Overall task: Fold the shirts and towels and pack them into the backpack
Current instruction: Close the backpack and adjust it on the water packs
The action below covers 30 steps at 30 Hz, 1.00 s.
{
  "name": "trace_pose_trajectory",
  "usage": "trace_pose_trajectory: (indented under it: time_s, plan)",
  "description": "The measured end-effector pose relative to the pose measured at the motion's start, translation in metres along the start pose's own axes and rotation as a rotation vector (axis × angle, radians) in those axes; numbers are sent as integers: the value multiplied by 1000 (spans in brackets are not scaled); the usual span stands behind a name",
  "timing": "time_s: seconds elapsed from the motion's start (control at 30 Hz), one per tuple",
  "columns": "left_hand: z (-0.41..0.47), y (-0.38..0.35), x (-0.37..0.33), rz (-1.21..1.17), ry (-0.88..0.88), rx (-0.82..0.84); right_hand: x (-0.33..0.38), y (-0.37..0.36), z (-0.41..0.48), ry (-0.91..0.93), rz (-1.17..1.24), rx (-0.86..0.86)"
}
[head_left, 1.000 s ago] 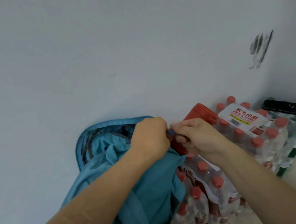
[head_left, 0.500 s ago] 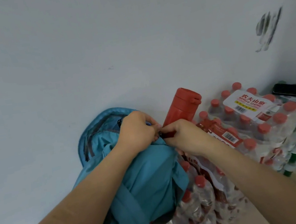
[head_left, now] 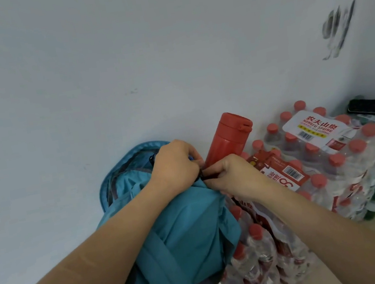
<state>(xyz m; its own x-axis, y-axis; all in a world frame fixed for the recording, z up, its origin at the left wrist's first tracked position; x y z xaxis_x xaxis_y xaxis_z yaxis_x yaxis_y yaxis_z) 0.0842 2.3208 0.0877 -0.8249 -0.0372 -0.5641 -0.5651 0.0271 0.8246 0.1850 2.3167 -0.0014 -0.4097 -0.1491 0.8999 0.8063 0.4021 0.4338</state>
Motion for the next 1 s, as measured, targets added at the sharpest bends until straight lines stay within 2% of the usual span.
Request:
trace_pose_trajectory:
  time_s: [0.13, 0.27, 0.3, 0.4, 0.47, 0.57, 0.73, 0.83, 1.0]
  plan:
    - [-1, 3, 8, -211, 83, -102, 3, 0, 1, -4, -32, -63]
    - [-7, 3, 13, -447, 183, -105, 10, -1, 0, 60, -324, -211]
    - [-7, 4, 11, -408, 154, -89, 12, -1, -1, 78, -403, -221]
    - [-6, 10, -1, -93, -13, -84, 17, 4, -3, 112, -610, -224]
    - [-7, 13, -8, 11, -63, -94, 19, 7, -3, 132, -670, -212]
    - [-6, 20, -11, 15, -44, -127, 18, 16, -2, 125, -674, -222]
    - [3, 60, -6, -190, 82, -218, 5, 30, 4, 42, -627, -242]
    - [1, 67, -9, -293, 87, -147, 4, 38, 6, 6, -645, -202]
    - [6, 65, -22, -510, 65, -56, 50, 44, 11, 256, -474, -249]
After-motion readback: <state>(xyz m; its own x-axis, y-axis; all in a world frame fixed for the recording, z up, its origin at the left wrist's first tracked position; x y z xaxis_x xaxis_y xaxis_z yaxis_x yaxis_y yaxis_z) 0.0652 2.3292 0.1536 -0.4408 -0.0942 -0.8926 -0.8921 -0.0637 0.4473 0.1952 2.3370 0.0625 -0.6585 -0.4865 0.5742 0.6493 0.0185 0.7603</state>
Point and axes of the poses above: each hand's wrist, its own z-axis towards the middle knuckle, its own y-axis out of the back of the hand, x = y × z, the point moved 6 cm from there along z, towards the middle knuckle, and after that the axes turned 15 degrees about -z, right-handed, at the moved point
